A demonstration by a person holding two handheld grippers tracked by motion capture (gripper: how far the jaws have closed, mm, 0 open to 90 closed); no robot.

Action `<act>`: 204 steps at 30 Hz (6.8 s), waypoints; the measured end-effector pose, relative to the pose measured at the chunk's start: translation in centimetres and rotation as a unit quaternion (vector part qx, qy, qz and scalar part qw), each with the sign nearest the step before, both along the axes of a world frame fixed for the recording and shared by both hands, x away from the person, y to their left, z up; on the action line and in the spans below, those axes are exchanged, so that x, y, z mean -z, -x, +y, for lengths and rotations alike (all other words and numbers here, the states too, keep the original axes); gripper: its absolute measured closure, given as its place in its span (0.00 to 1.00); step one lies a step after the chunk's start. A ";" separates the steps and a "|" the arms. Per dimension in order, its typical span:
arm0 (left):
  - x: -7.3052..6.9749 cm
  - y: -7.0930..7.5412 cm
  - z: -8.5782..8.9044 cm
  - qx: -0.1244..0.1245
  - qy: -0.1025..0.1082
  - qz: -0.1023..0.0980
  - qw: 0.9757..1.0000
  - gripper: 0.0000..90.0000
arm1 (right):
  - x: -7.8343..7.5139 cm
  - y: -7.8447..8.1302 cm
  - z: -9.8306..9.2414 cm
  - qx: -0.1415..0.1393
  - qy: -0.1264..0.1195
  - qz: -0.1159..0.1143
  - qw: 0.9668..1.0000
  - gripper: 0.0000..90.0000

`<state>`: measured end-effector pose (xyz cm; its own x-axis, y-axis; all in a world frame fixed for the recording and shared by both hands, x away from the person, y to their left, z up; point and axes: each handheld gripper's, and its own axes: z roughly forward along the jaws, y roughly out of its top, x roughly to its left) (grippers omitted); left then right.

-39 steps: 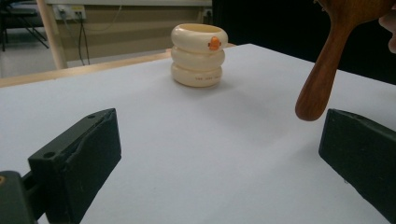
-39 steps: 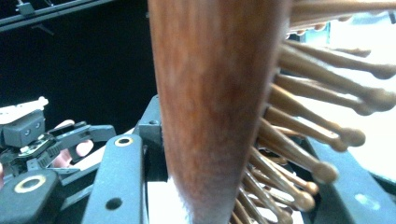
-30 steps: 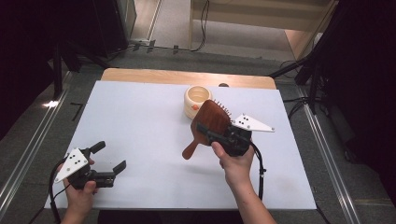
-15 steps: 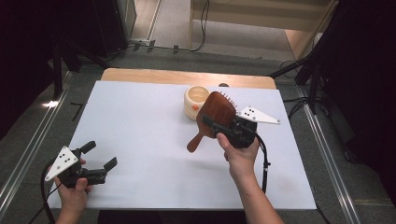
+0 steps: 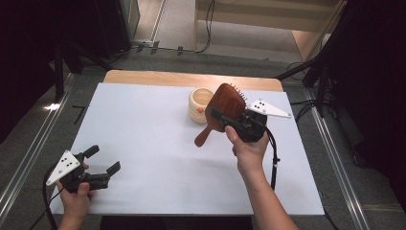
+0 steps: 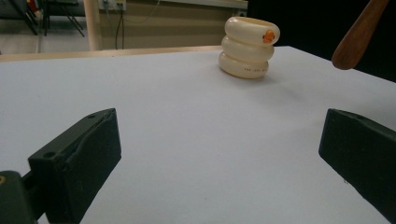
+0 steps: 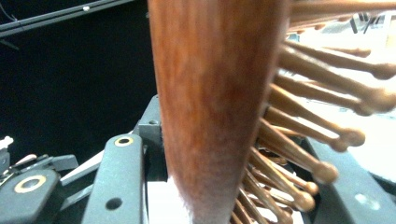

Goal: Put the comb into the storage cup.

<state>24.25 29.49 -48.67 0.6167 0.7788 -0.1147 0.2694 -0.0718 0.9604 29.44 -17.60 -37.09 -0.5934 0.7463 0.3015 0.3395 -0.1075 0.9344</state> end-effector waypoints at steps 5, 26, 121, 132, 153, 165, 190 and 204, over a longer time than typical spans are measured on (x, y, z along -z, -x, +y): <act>0.0 0.0 0.0 -0.001 -0.002 -0.001 1.000 0.00 | -0.2 -0.7 -0.1 0.006 0.004 0.001 1.000 0.56; 0.0 0.1 -0.1 -0.001 -0.002 -0.004 1.000 0.00 | -1.9 -3.1 -0.6 0.022 0.002 -0.003 1.000 0.57; 0.0 0.2 0.0 0.011 0.002 -0.011 1.000 0.00 | -0.5 -14.1 2.0 0.106 0.044 0.012 0.993 0.56; 0.0 0.2 0.0 0.014 0.000 -0.011 1.000 0.00 | 1.9 -14.7 2.5 0.110 0.048 0.034 0.992 0.56; 0.0 0.2 0.0 0.014 -0.002 -0.012 1.000 0.00 | 5.4 -15.0 3.0 0.121 0.035 0.062 0.990 0.56; 0.0 0.2 -0.1 0.015 -0.003 -0.012 1.000 0.00 | 6.1 -14.9 2.7 0.134 -0.002 0.075 0.988 0.56; 0.0 0.2 -0.2 0.012 -0.007 -0.013 1.000 0.00 | 7.3 -15.0 0.9 0.151 -0.042 0.100 0.983 0.50; 0.1 0.2 -0.2 0.012 -0.005 -0.013 1.000 0.00 | 7.3 -15.0 0.3 0.157 -0.030 0.110 0.981 0.36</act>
